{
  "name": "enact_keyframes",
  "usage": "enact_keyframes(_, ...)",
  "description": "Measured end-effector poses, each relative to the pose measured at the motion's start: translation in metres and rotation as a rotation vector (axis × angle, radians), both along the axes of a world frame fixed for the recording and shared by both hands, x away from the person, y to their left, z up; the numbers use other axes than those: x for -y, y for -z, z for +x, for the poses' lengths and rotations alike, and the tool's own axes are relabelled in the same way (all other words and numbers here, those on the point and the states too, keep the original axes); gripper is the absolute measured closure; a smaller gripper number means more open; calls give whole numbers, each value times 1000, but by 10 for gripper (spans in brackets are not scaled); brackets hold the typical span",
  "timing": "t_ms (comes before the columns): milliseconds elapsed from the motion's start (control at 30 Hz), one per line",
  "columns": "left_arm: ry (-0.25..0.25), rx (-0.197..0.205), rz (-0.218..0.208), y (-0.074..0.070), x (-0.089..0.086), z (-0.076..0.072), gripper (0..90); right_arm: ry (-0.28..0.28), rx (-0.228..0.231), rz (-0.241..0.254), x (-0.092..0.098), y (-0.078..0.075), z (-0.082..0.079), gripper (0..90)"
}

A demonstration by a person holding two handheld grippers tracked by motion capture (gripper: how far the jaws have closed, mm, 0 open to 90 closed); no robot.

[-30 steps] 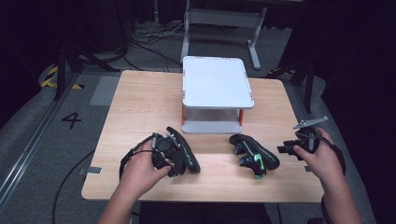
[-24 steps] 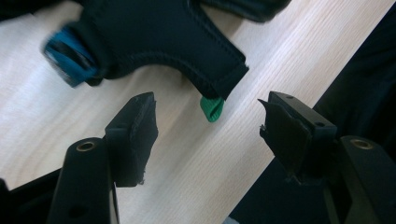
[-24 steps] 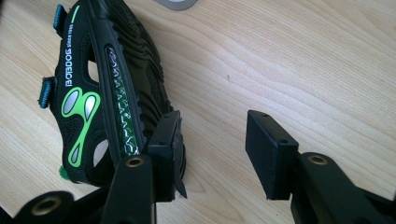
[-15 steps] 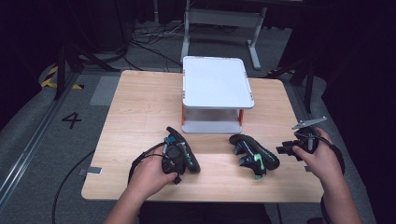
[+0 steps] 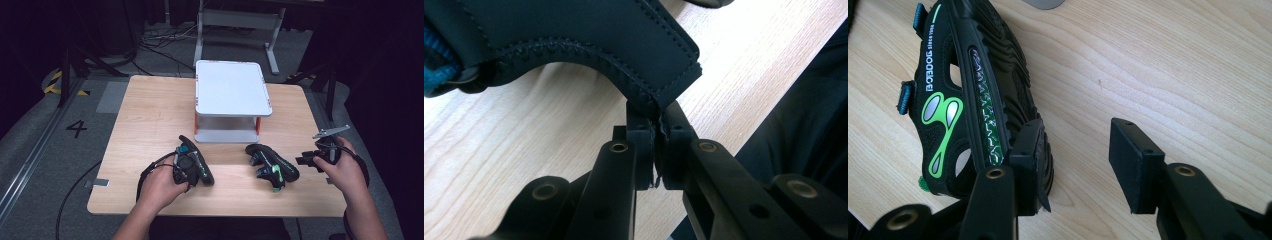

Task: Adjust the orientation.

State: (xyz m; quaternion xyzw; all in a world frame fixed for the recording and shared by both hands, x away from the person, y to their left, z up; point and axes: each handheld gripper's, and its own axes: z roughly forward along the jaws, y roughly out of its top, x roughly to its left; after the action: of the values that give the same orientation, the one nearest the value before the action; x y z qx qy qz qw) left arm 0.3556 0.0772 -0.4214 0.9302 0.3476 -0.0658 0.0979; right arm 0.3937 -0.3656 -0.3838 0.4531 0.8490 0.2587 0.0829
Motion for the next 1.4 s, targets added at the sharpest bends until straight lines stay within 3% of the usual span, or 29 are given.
enact_keyframes(200,-17,54,13,-16,-6,-2,870,1,6,1,0,-1,-1,586)
enact_keyframes(367,-25,133,2,-35,-10,-4,873,10,10,2,2,-2,-4,586)
enact_keyframes(433,-21,166,3,-41,-9,-4,873,17,9,2,4,-1,-6,586)
enact_keyframes(633,8,227,61,-54,-4,-5,872,40,8,3,12,-1,-14,584)
enact_keyframes(800,40,281,58,-68,7,-9,871,59,8,2,18,0,-20,584)
enact_keyframes(1067,146,279,49,-64,35,-13,867,71,-4,-2,20,2,-24,584)
enact_keyframes(1200,195,258,61,-59,48,-16,867,78,3,0,21,2,-25,584)
enact_keyframes(1400,269,230,34,-49,67,-23,866,65,-4,2,18,3,-24,582)
